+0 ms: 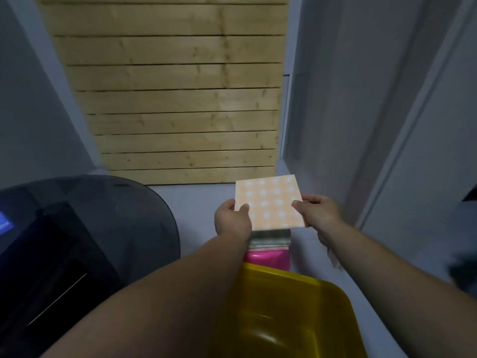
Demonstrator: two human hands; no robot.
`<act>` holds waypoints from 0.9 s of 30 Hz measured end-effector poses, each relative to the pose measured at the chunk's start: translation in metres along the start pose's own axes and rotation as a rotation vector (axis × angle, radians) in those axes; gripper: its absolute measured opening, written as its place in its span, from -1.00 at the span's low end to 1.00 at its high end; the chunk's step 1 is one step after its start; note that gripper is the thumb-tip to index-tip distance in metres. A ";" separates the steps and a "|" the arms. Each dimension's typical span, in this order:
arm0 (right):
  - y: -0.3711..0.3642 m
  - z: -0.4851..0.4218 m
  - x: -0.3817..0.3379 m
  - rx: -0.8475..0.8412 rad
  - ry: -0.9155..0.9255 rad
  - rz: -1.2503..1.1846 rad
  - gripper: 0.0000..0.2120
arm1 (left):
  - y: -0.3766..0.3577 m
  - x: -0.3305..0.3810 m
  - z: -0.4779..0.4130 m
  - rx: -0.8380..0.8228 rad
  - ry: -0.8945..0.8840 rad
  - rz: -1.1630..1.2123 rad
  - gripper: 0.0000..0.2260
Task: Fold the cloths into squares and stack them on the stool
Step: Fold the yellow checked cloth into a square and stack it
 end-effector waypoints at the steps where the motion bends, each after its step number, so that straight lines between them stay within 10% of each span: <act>1: -0.003 -0.008 0.010 -0.001 -0.009 0.018 -0.79 | -0.003 -0.009 -0.009 0.019 0.008 -0.015 -0.59; 27: -0.030 -0.060 0.083 -0.006 -0.093 0.264 -0.48 | -0.005 -0.089 -0.065 0.066 0.062 -0.257 -0.44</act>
Point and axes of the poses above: each hand's wrist, its own z-axis away from the middle knuckle, its own y-axis out of the back of the hand, x = y × z, the point moved 2 cm from there along -z, towards the middle knuckle, and after that the axes turned 10 degrees about -x, right-handed, at the moved point
